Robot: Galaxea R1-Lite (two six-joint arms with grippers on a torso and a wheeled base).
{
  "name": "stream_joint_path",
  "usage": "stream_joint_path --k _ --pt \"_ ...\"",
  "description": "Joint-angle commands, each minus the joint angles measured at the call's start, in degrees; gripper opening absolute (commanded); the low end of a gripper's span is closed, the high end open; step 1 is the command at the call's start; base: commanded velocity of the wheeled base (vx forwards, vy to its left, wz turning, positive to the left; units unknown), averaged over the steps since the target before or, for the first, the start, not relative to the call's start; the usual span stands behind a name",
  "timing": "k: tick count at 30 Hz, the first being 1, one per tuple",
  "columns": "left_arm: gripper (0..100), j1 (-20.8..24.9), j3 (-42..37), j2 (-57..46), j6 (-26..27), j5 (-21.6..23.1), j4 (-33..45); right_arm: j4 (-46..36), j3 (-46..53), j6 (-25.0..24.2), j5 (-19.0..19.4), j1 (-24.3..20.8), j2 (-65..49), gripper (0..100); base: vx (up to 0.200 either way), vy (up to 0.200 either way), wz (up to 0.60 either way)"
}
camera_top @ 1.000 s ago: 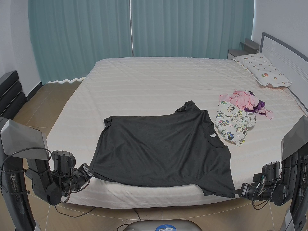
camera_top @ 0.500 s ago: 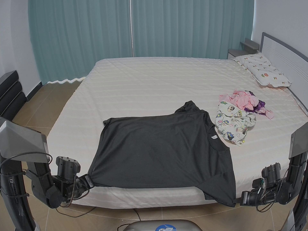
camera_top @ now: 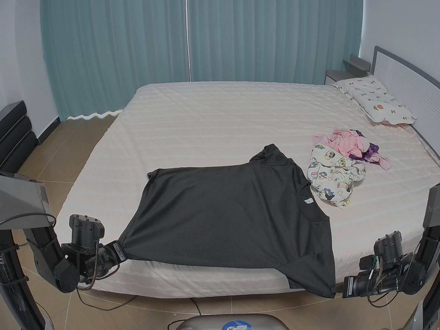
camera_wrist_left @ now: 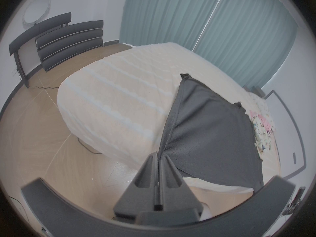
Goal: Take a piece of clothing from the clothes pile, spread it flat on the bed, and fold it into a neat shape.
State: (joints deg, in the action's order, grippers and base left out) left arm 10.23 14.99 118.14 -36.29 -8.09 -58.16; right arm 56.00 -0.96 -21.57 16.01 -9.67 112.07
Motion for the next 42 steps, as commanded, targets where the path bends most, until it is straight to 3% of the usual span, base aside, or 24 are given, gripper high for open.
stream_joint_path --k 1,4,6,8,14,15,17,24,36,42 --pt "0 0.06 0.21 -1.68 1.40 0.27 3.23 0.07 -1.23 -0.67 0.43 4.13 -10.11 0 0.000 0.000 0.00" --pt "0 0.14 1.09 -4.41 -0.10 0.45 2.79 0.51 -2.82 -1.02 0.43 4.92 -12.93 0 0.000 0.000 0.00" --pt "0 0.76 3.02 -8.19 -6.42 0.54 3.05 0.86 -4.75 -3.13 0.43 6.06 -16.71 0 0.000 0.000 0.00" --pt "0 1.11 3.37 -8.80 -8.53 0.54 3.23 0.25 -4.75 -5.15 0.61 6.06 -17.85 0 0.000 0.000 0.00" --pt "0 2.52 0.65 -7.66 -3.61 0.45 5.87 0.33 -1.85 -2.78 0.43 5.80 -13.54 0 0.000 0.000 0.00" --pt "0 3.13 -0.32 -6.61 0.61 0.45 9.12 0.25 -1.23 0.74 0.43 6.50 -10.64 0 0.000 0.000 0.00" --pt "0 3.22 -0.23 -5.73 1.40 0.54 10.44 0.25 -0.71 2.32 0.43 7.21 -8.71 0 0.000 0.000 0.00" --pt "0 3.92 -0.49 -2.65 1.75 0.54 10.70 0.60 -0.09 5.57 0.34 8.70 -4.67 0 0.000 0.000 0.00" --pt "0 5.77 1.18 -2.65 0.96 0.80 10.44 1.74 -3.43 5.04 0.52 8.88 -6.25 0 0.000 0.000 0.00" --pt "0 5.59 4.69 -3.00 -6.07 0.54 10.61 2.00 -3.34 4.69 0.61 8.79 -7.57 0 0.033 0.000 0.00"
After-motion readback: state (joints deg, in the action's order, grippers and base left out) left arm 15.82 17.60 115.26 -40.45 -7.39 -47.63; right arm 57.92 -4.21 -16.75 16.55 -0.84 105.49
